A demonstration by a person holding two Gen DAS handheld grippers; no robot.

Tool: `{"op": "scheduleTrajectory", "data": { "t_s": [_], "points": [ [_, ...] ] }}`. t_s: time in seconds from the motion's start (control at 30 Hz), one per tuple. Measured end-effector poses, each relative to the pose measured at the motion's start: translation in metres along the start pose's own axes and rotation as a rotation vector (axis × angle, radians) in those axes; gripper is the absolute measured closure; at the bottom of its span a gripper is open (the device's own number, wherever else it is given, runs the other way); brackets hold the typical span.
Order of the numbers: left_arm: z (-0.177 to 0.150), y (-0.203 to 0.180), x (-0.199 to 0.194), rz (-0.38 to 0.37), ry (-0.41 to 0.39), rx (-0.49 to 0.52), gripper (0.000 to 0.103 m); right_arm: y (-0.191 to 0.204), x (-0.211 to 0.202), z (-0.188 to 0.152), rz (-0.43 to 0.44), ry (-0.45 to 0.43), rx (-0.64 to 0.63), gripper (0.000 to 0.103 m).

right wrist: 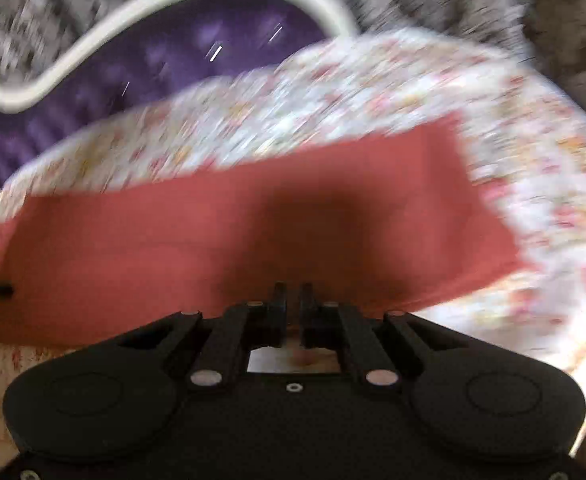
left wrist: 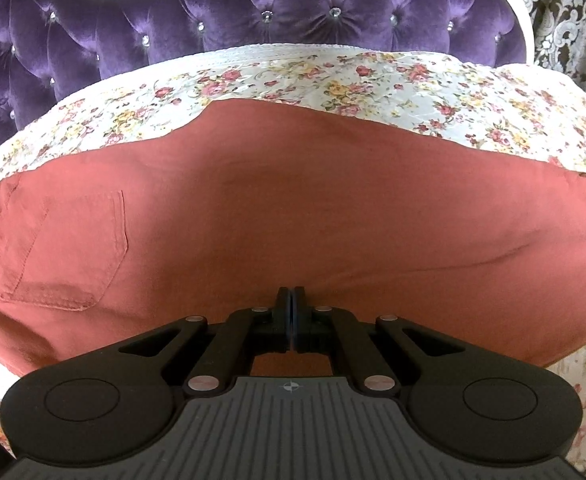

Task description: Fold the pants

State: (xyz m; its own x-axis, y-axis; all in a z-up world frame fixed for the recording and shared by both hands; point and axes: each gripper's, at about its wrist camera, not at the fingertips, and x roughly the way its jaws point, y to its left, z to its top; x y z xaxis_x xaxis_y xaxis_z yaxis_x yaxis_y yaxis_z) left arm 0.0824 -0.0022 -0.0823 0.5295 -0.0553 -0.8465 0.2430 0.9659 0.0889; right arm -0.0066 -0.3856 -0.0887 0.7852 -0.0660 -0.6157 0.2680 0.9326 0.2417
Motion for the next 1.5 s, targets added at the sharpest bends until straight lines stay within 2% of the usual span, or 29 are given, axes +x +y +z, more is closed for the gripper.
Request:
{"op": "scheduleTrajectory", "data": {
  "t_s": [0.07, 0.1, 0.17, 0.23, 0.33, 0.37, 0.4, 0.47, 0.57, 0.63, 0.7, 0.73, 0.8, 0.83, 0.93, 1.0, 1.07, 1.1, 1.17, 1.3, 1.37, 1.5],
  "points": [
    [0.002, -0.003, -0.002, 0.003, 0.009, -0.003, 0.101, -0.020, -0.013, 0.004, -0.098, -0.082, 0.058, 0.069],
    [0.004, -0.004, -0.004, -0.004, 0.011, -0.009, 0.101, -0.032, -0.017, 0.006, -0.139, -0.110, 0.098, 0.056],
    [0.007, -0.010, -0.010, -0.027, 0.003, -0.015, 0.101, -0.058, -0.019, 0.009, -0.177, -0.136, 0.201, 0.047],
    [0.010, -0.022, -0.018, -0.036, -0.018, 0.009, 0.101, -0.081, -0.017, 0.009, -0.162, -0.145, 0.295, 0.047],
    [0.014, -0.042, -0.026, -0.051, -0.037, 0.054, 0.101, -0.108, -0.007, 0.006, -0.084, -0.129, 0.417, 0.048],
    [0.016, -0.048, -0.027, -0.061, -0.038, 0.066, 0.101, -0.112, -0.002, 0.005, -0.066, -0.119, 0.441, 0.055],
    [0.017, -0.055, -0.027, -0.067, -0.038, 0.079, 0.101, -0.115, 0.001, 0.004, -0.052, -0.113, 0.455, 0.086],
    [0.019, -0.068, -0.029, -0.072, -0.041, 0.102, 0.101, -0.112, 0.000, 0.004, -0.053, -0.117, 0.420, 0.089],
    [0.020, -0.083, -0.032, -0.082, -0.045, 0.130, 0.101, -0.098, -0.024, 0.002, -0.087, -0.194, 0.319, 0.089],
    [0.021, -0.092, -0.034, -0.090, -0.047, 0.147, 0.101, -0.097, -0.021, -0.001, -0.092, -0.156, 0.320, 0.081],
    [0.022, -0.103, -0.033, -0.099, -0.044, 0.168, 0.101, -0.106, -0.011, -0.003, -0.078, -0.111, 0.320, 0.077],
    [0.023, -0.109, -0.032, -0.099, -0.042, 0.178, 0.101, -0.111, -0.009, -0.003, -0.063, -0.111, 0.327, 0.068],
    [0.024, -0.120, -0.030, -0.103, -0.039, 0.196, 0.101, -0.119, -0.008, -0.003, -0.025, -0.117, 0.336, 0.038],
    [0.024, -0.123, -0.029, -0.108, -0.037, 0.200, 0.101, -0.122, -0.005, -0.002, -0.011, -0.104, 0.345, 0.035],
    [0.023, -0.135, -0.026, -0.120, -0.029, 0.219, 0.101, -0.130, -0.001, -0.005, 0.084, -0.107, 0.369, 0.037],
    [0.023, -0.141, -0.023, -0.123, -0.021, 0.226, 0.101, -0.132, 0.007, -0.002, 0.170, -0.088, 0.367, 0.053],
    [0.025, -0.146, -0.020, -0.129, -0.015, 0.233, 0.101, -0.134, 0.021, 0.000, 0.251, -0.068, 0.393, 0.063],
    [0.026, -0.149, -0.019, -0.130, -0.013, 0.233, 0.101, -0.135, 0.027, 0.001, 0.281, -0.063, 0.419, 0.079],
    [0.030, -0.154, -0.016, -0.136, -0.012, 0.233, 0.101, -0.133, 0.032, 0.002, 0.297, -0.068, 0.452, 0.083],
    [0.045, -0.167, -0.002, -0.147, -0.004, 0.220, 0.101, -0.119, 0.008, 0.010, 0.233, -0.153, 0.390, 0.084],
    [0.056, -0.174, 0.010, -0.143, 0.004, 0.206, 0.101, -0.115, -0.005, 0.014, 0.230, -0.186, 0.384, 0.084],
    [0.069, -0.188, 0.034, -0.138, 0.031, 0.209, 0.101, -0.108, -0.017, 0.023, 0.230, -0.200, 0.371, 0.084]
  ]
}}
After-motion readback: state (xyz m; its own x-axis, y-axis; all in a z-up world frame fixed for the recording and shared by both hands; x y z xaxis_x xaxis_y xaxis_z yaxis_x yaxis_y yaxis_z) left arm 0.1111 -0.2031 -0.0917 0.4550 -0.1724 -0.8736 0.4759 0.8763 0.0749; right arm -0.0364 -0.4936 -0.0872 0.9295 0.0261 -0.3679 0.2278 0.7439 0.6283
